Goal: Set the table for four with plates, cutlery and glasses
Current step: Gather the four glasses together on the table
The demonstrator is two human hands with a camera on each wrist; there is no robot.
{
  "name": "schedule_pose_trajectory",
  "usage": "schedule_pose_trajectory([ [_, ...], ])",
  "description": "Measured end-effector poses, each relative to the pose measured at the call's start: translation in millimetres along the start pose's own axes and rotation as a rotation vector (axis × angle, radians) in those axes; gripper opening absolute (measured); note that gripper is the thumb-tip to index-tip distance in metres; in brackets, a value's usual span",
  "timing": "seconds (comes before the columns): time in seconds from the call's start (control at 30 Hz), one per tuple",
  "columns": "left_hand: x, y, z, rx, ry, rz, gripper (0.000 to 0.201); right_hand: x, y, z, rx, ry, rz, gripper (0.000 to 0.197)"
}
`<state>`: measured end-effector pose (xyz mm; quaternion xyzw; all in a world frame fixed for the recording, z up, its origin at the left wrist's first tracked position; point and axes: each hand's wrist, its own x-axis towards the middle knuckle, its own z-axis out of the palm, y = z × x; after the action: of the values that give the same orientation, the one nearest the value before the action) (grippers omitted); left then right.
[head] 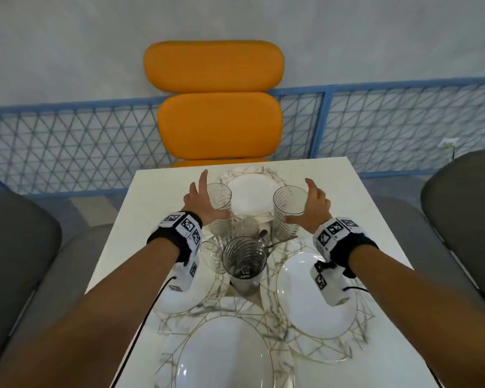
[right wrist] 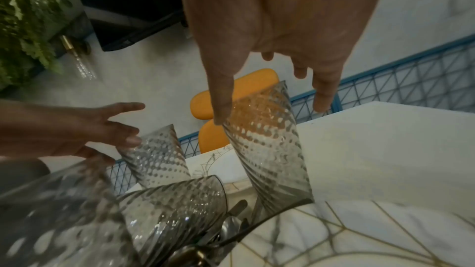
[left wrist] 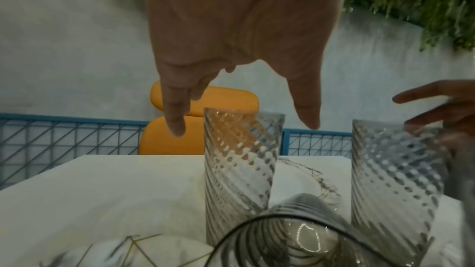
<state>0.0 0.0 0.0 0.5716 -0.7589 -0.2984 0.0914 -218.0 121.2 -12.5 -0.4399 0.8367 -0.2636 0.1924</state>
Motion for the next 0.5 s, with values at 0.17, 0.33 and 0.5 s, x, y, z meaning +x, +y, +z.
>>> schedule_pose_trajectory([
  [0.17, 16, 6, 11, -0.070, 0.001, 0.005, 0.121, 16, 3, 0, 0.118, -0.071, 0.042, 0.110],
  [0.33, 23, 3, 8, -0.097, 0.038, 0.024, 0.118, 27, 16, 2, 0.236, -0.157, -0.011, 0.111],
  [0.5, 38, 31, -22, -0.088, 0.041, 0.142, 0.118, 50, 29, -19, 0.371, -0.142, -0.038, 0.109],
])
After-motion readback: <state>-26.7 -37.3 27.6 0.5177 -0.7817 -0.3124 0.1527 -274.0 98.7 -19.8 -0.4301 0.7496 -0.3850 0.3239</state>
